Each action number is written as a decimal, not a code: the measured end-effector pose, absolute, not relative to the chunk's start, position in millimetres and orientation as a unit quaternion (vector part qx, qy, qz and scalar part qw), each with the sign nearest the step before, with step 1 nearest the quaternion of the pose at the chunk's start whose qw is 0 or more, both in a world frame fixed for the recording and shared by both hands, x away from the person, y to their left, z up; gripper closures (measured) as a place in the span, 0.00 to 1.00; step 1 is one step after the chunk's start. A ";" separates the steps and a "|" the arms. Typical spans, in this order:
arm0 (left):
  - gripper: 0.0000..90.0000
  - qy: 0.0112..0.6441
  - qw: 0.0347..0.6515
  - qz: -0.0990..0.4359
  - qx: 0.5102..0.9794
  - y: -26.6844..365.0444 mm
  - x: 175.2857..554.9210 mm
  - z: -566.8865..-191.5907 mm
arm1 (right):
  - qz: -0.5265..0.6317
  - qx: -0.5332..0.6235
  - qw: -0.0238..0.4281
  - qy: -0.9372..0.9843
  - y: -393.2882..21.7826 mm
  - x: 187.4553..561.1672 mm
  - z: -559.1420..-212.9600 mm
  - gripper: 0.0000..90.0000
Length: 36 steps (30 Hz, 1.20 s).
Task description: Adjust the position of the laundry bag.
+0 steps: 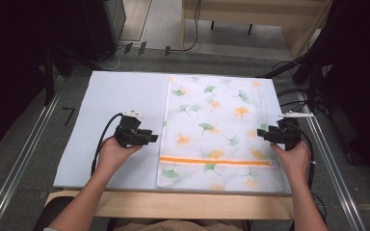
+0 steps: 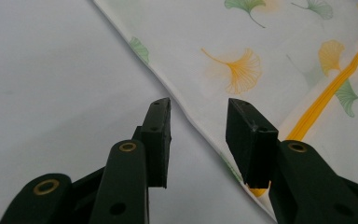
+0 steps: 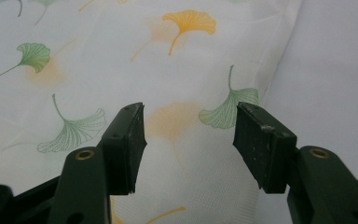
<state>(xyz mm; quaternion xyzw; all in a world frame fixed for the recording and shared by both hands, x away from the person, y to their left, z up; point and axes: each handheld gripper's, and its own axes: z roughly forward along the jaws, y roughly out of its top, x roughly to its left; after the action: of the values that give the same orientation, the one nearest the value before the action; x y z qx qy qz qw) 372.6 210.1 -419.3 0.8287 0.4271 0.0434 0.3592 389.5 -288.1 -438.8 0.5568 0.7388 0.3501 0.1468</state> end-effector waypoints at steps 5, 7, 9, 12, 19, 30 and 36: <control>0.65 0.436 0.356 0.030 0.826 201.3 383.8 -431.2 | 0.346 0.561 0.149 0.737 -291.3 391.0 -441.3 0.50; 0.64 0.440 0.351 0.025 0.826 198.1 387.8 -437.3 | 0.341 0.562 0.147 0.739 -292.6 392.2 -444.4 0.50; 0.64 0.439 0.348 0.026 0.828 195.7 388.9 -439.7 | 0.338 0.563 0.147 0.740 -293.3 392.8 -446.4 0.50; 0.62 0.440 0.344 0.022 0.829 190.1 389.9 -444.2 | 0.331 0.568 0.148 0.739 -294.7 394.1 -450.0 0.50; 0.57 0.439 0.327 0.033 0.836 178.4 391.8 -453.8 | 0.321 0.575 0.141 0.739 -298.7 397.8 -458.6 0.50; 0.66 0.437 0.328 0.039 0.836 169.4 389.1 -455.3 | 0.307 0.581 0.133 0.742 -296.5 403.1 -468.7 0.50; 0.78 0.430 0.325 0.042 0.841 164.8 387.7 -456.0 | 0.316 0.568 0.120 0.751 -287.3 404.4 -470.6 0.59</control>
<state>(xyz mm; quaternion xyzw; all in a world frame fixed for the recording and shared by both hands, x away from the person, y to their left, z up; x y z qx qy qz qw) 387.7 164.8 -456.0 0.8414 0.4300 0.0425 0.3246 404.4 -287.3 -470.6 0.5675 0.7507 0.3163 0.1198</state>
